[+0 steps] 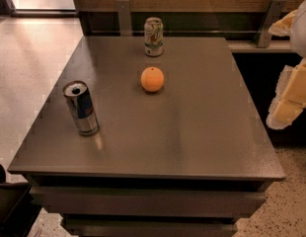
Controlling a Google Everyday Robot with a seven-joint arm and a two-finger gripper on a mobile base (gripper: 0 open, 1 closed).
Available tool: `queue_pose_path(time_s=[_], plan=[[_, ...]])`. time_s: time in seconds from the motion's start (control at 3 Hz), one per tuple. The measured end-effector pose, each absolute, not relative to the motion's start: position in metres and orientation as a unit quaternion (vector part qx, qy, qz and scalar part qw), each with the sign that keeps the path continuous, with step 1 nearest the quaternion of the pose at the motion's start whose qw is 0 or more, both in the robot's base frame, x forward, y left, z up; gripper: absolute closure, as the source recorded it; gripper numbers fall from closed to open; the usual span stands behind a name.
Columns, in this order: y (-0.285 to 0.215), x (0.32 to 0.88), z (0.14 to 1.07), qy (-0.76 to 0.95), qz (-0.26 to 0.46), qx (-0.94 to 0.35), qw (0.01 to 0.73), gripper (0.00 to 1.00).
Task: Pick redbull can
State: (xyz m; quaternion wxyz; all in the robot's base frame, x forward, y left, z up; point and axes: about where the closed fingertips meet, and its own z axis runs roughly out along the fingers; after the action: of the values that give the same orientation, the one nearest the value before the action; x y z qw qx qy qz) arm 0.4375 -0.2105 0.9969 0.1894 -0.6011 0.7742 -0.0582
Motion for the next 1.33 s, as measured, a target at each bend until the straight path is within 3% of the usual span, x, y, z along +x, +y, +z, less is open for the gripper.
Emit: queue_pose_path(time_s=[0.67,1.33], plan=[[-0.206,0.44,0.995,0.771,-0.044,-0.6,0.209,0.0],[-0.173,0.457,0.959,0.734,0.046,-0.59,0.333,0.0]])
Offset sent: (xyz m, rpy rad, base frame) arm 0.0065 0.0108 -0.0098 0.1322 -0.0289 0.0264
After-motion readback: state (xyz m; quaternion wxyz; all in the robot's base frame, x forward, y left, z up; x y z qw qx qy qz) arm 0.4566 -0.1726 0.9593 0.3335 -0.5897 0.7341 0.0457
